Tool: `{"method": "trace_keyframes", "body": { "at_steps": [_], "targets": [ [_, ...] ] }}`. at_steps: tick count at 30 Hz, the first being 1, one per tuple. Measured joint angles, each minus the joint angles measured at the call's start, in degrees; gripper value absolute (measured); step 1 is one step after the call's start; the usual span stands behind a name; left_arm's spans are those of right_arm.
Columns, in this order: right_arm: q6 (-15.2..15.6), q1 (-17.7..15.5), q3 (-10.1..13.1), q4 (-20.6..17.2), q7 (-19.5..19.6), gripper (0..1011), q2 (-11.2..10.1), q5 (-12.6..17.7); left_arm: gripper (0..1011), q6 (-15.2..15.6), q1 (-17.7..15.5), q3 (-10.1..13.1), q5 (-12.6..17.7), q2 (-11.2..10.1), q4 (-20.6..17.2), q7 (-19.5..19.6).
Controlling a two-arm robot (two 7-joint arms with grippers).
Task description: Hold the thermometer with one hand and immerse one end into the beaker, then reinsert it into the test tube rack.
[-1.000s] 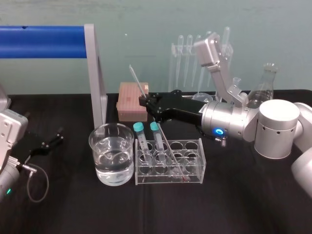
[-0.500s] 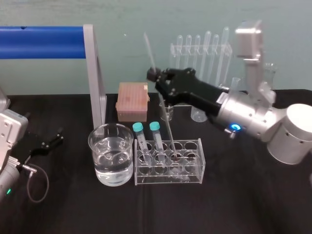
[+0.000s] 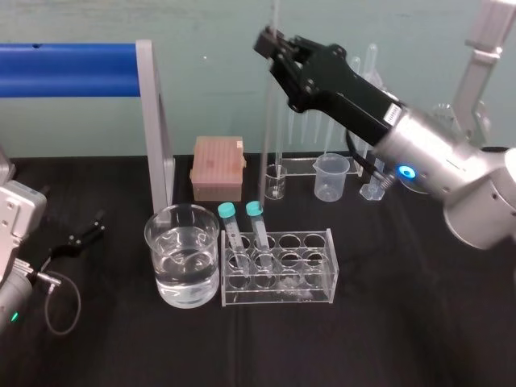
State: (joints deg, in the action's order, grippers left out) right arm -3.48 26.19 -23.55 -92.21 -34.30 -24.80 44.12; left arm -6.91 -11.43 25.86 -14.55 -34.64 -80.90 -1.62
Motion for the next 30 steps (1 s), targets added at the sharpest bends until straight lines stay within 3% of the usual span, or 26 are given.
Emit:
{"method": "trace_keyframes", "body": {
  "at_steps": [12,19,21,30],
  "targets": [
    [-1.12,8.33,-5.08,7.41,-6.17,55,5.76,2.96,1008,0.00,0.00,0.00,0.00,0.00,0.00,0.00],
    [-2.41,10.23,-7.78,12.66,-9.29,56,8.10,3.68,1008,0.00,0.00,0.00,0.00,0.00,0.00,0.00],
    [-3.52,10.94,-9.03,16.24,-10.88,55,9.21,3.45,1008,0.00,0.00,0.00,0.00,0.00,0.00,0.00],
    [-7.10,12.34,-10.73,25.14,-13.91,56,12.14,1.55,1008,0.00,0.00,0.00,0.00,0.00,0.00,0.00]
  ]
}}
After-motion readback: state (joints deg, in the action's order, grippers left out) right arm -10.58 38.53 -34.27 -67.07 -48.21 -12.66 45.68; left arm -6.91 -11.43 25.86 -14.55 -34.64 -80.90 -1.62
